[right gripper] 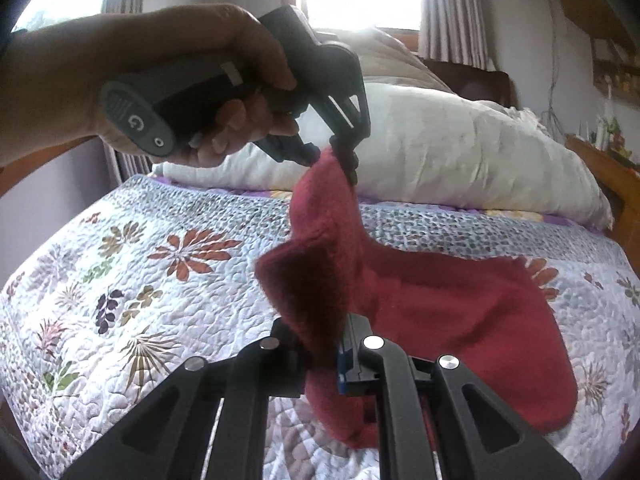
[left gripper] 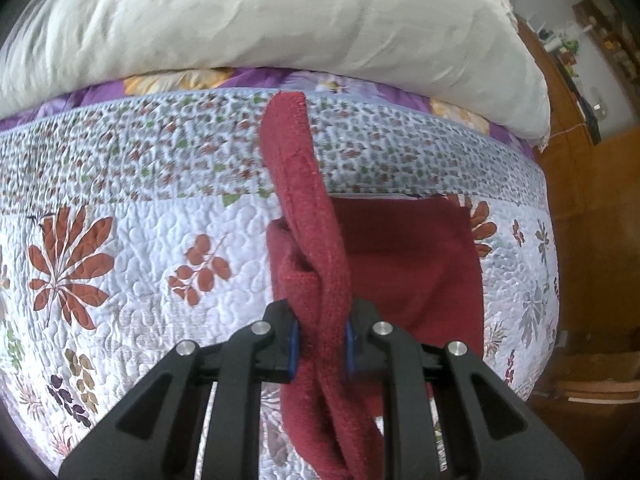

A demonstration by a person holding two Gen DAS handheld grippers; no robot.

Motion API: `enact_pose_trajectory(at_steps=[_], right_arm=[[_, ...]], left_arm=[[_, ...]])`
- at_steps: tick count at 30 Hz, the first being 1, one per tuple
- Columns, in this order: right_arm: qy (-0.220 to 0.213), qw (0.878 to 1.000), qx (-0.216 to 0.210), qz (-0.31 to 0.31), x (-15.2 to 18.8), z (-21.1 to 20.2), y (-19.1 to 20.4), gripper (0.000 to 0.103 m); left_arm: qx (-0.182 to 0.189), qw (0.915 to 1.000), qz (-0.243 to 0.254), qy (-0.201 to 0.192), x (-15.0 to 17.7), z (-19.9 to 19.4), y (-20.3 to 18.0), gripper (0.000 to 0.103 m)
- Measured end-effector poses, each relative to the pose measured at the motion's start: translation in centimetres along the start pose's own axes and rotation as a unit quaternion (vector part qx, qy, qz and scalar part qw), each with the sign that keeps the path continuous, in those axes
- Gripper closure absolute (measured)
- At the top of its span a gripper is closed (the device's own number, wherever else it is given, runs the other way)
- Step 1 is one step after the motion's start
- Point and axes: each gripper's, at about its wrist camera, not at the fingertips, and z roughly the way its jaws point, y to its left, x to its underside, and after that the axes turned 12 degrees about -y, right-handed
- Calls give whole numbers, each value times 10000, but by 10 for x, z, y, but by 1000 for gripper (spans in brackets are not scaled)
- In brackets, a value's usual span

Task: Fold small clothes

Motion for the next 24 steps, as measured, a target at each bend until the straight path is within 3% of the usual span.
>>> enact_pose_trajectory(at_steps=[15,24], right_arm=[[-58,9985,246,495,0,-22,-63,93],[-13,9964,356,766,10,-28,-92,93]], left_arm=[[-131,9990,426,99,0,19,-82,88],[-167,9983,507,230,7,51,-120,88]])
